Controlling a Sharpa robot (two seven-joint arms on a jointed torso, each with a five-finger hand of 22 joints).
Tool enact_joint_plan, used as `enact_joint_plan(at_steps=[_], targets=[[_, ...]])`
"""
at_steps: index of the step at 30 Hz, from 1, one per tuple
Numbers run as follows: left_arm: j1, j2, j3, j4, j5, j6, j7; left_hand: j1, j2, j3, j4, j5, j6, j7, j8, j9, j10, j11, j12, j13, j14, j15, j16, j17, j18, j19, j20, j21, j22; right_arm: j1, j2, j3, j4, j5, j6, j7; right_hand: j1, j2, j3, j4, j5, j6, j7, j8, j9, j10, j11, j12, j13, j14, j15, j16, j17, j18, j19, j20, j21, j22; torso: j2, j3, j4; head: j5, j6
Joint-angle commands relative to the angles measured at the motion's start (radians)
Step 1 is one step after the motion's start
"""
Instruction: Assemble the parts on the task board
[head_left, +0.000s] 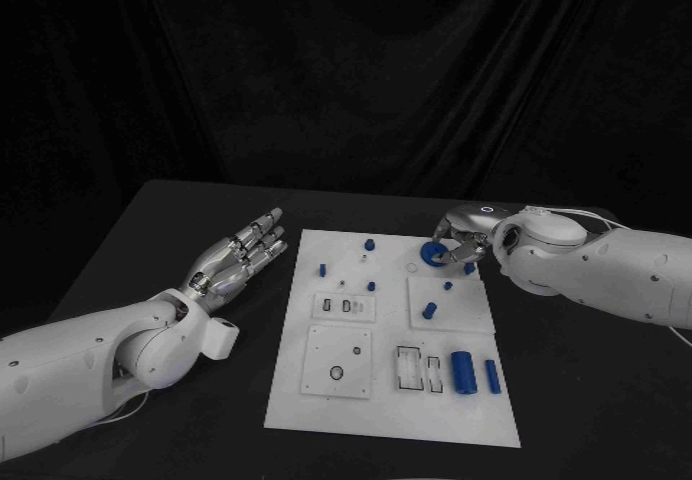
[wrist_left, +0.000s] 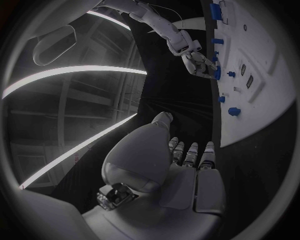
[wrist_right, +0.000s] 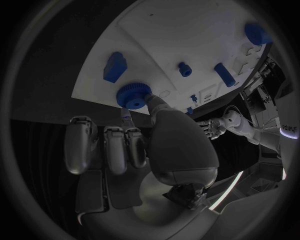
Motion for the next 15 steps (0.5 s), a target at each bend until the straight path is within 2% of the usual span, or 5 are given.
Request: enact_joint_plan(at_steps=[1,3,7,12,15], targets=[[-0.002,0.003,0.001,0.000,-0.001,0.018,0.004,-0.005,-0.003,0.001,-0.002,0.005,0.000,0.005,0.004,0.001,0.001,0.008,-0.006,-0.001,0.001,0.008,-0.007,-0.001,0.007,0.001,0.006,-0.005,-0.001,-0.013,0.002,-0.006,-0.001,-0.001,0.014,0.012,0.014,0.003,0.012,-0.009,0.059,0.025,-0.005,0.014,0.022,0.104,-0.008,0.003,0.263,0.106,-0.005,0.003,0.263,-0.010,-0.007,-0.001,-0.007,0.193,0.000,0.0000,-0.0010,-0.001,-0.001],[-0.002,0.004,0.001,-0.001,-0.001,0.019,0.003,-0.005,-0.003,0.001,-0.002,0.005,0.000,0.005,0.004,0.001,0.001,0.008,-0.006,-0.001,0.001,0.008,-0.007,-0.001,0.007,0.001,0.006,-0.005,-0.001,-0.014,0.001,-0.006,-0.001,-0.001,0.003,0.022,0.021,0.004,0.026,-0.018,0.117,0.061,-0.016,0.037,0.043,0.104,-0.017,0.003,0.263,0.106,-0.011,0.003,0.263,-0.010,-0.005,-0.007,-0.006,0.195,0.000,0.0002,-0.0012,0.000,-0.001],[-0.002,0.004,0.001,-0.002,-0.001,0.021,0.002,-0.005,-0.003,0.001,-0.002,0.005,0.000,0.005,0.004,0.001,0.001,0.008,-0.006,-0.001,0.001,0.008,-0.007,-0.001,0.007,0.001,0.006,-0.005,-0.001,-0.015,-0.001,-0.006,0.001,-0.001,-0.018,0.037,0.034,0.005,0.043,-0.036,0.176,0.109,-0.032,0.077,0.079,0.104,-0.027,0.003,0.263,0.106,-0.023,0.003,0.263,-0.013,0.003,-0.018,0.002,0.198,0.000,0.0002,-0.0001,0.000,0.000],[-0.003,0.003,0.001,-0.003,-0.001,0.022,0.000,-0.006,-0.002,0.003,-0.003,0.005,0.001,0.006,0.004,0.001,0.001,0.009,-0.006,-0.001,0.001,0.009,-0.007,-0.001,0.007,0.001,0.008,-0.005,-0.001,-0.015,-0.009,-0.006,0.010,-0.001,-0.046,0.055,0.043,0.005,0.050,-0.052,0.179,0.123,-0.039,0.099,0.109,0.104,-0.030,0.003,0.263,0.106,-0.026,0.003,0.263,-0.016,0.010,-0.022,0.012,0.202,0.000,-0.0004,-0.0011,0.004,-0.002],[-0.003,0.003,0.001,-0.003,-0.001,0.023,-0.002,-0.006,-0.002,0.003,-0.003,0.005,0.001,0.006,0.004,0.001,0.001,0.009,-0.006,-0.001,0.001,0.009,-0.007,-0.001,0.007,0.001,0.008,-0.005,-0.001,-0.015,-0.014,-0.006,0.016,-0.001,-0.057,0.062,0.046,0.007,0.050,-0.058,0.148,0.130,-0.042,0.116,0.133,0.104,-0.028,0.003,0.263,0.106,-0.025,0.003,0.263,-0.017,0.014,-0.022,0.017,0.203,0.000,-0.0008,-0.0010,0.006,-0.002]])
